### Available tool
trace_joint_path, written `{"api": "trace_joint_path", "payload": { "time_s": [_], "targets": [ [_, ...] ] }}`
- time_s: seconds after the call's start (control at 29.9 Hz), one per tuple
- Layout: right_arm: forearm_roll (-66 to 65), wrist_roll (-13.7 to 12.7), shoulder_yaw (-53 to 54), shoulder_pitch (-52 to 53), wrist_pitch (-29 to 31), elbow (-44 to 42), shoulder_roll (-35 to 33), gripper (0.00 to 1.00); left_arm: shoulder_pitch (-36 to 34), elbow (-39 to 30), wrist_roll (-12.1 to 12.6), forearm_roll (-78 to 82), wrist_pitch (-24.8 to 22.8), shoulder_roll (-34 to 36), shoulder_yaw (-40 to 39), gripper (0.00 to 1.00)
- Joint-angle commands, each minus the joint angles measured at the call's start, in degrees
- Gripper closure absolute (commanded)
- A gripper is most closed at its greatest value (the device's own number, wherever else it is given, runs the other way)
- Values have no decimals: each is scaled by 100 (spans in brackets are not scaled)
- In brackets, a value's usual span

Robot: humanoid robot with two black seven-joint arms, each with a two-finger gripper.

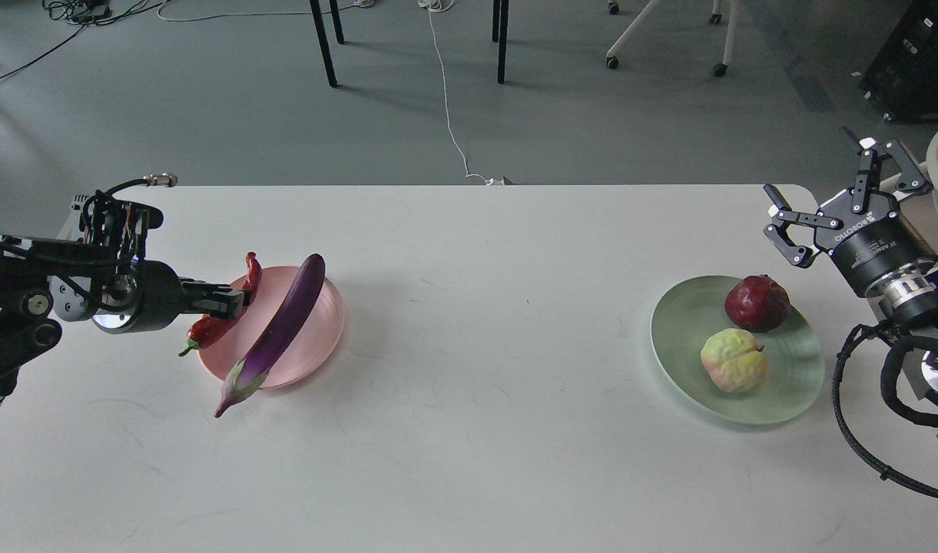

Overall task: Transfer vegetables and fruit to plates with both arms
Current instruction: 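Release the chili pepper and withdraw the left gripper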

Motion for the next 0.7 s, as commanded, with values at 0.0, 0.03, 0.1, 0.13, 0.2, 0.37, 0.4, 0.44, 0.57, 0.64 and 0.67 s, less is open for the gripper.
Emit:
{"api": "trace_joint_path", "payload": {
  "time_s": [0.0,0.03,0.1,0.13,0.2,0.37,0.4,0.44,0.57,0.64,0.67],
  "targets": [
    [0,0,0,0,0,-1,0,2,3,17,-65,-16,1,-17,-1,24],
    [0,0,8,0,0,-1,0,2,3,17,-91,-16,1,-17,-9,4],
    [0,0,-1,0,0,-1,0,2,3,25,-127,-43,1,-26,-36,0],
    [-9,0,-9,0,0,-10,0,2,3,34,-127,-69,1,-35,-71,0],
    [-70,0,-27,9,0,-10,0,2,-41,148,-144,-165,1,-96,-158,0],
    [-754,0,-62,70,0,-10,18,2,-50,263,-144,-1383,75,-324,-1123,0],
    [-843,0,-53,79,0,-10,18,2,-15,272,-153,-1840,302,-473,-1317,0],
    [-852,0,-36,79,0,-18,26,2,3,272,-162,-2297,557,-648,-1432,0],
    [-852,0,-1,167,-444,34,333,2,100,280,-372,-4249,1953,-1290,-1521,0],
    [-914,0,-44,263,-654,17,404,2,108,272,-487,-4918,2587,-1615,-1556,0],
    [-923,0,-53,298,-742,-27,413,2,117,272,-505,-5112,2746,-1756,-1582,0]
  ]
}}
